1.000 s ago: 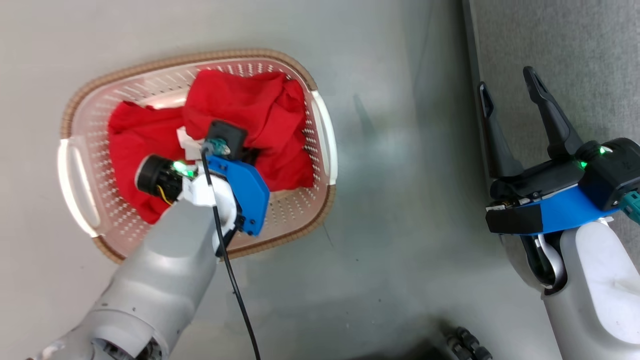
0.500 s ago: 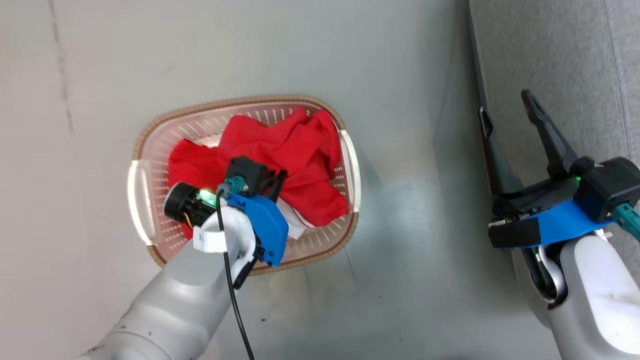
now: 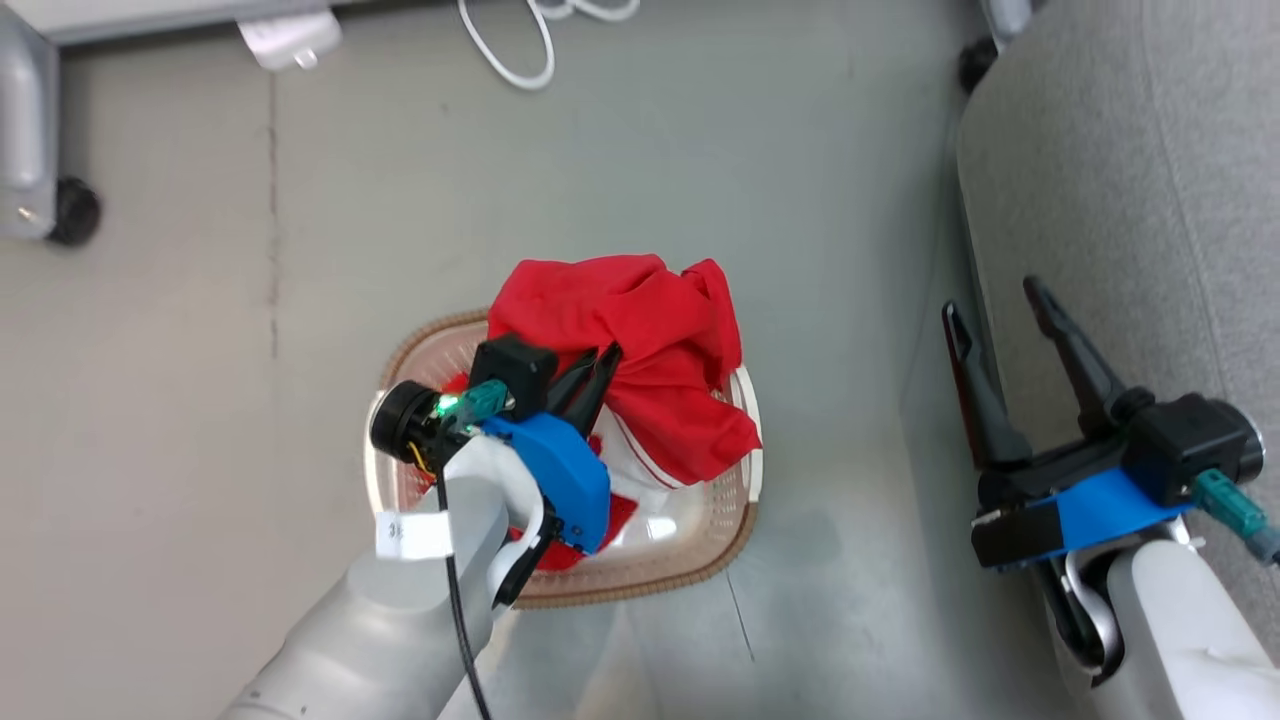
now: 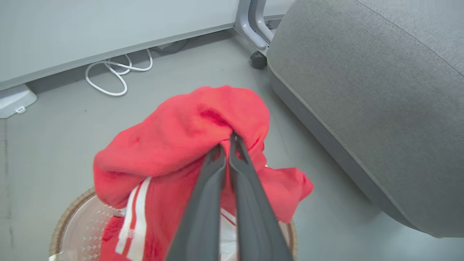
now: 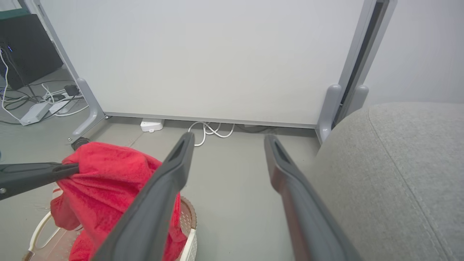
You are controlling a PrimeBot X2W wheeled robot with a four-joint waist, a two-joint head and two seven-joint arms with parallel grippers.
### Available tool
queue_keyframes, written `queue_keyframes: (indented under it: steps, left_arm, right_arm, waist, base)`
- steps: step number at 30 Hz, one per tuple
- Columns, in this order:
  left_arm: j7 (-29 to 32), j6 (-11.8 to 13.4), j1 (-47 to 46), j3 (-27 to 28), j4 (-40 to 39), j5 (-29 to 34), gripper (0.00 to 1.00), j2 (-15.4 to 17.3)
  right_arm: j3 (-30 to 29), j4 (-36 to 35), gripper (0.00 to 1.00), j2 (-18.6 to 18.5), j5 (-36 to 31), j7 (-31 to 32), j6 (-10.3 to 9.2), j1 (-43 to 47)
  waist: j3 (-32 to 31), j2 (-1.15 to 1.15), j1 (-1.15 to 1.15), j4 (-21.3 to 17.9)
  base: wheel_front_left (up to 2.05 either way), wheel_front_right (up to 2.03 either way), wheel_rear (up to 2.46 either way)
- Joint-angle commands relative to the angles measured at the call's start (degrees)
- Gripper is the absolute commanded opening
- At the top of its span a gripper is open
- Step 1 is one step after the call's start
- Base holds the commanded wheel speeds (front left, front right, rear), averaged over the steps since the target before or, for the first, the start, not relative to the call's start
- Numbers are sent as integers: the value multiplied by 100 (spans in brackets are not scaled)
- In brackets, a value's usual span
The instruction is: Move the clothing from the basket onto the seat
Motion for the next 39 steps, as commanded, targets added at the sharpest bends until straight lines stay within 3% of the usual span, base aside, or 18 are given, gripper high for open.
queue_keyframes:
  steps: [1, 8, 19, 39]
  left_arm:
    - [-26, 45, 104, 133, -153, 132, 0, 25]
    - [-28, 156, 652, 1002, -1162, 990, 0, 93]
    - [-28, 102, 1033, 1731, -2167, 1787, 0, -13]
    - [-28, 17, 1089, 1904, -2655, 2097, 0, -40]
  right_arm:
    - [9, 36, 100, 17, -5, -20, 2, 91]
    - [9, 166, 100, 103, -15, -20, 3, 428]
    - [-58, 283, 100, 241, -92, -20, 3, 934]
    - [-154, 307, 100, 414, -192, -20, 3, 1435]
  waist:
    - [-280, 0, 1, 98]
    - [-920, 0, 1, 123]
    - [-1749, 0, 1, 179]
    - [-2468, 0, 1, 247]
  base:
    - [0, 0, 0]
    - [0, 0, 0]
    - [0, 0, 0]
    - [0, 0, 0]
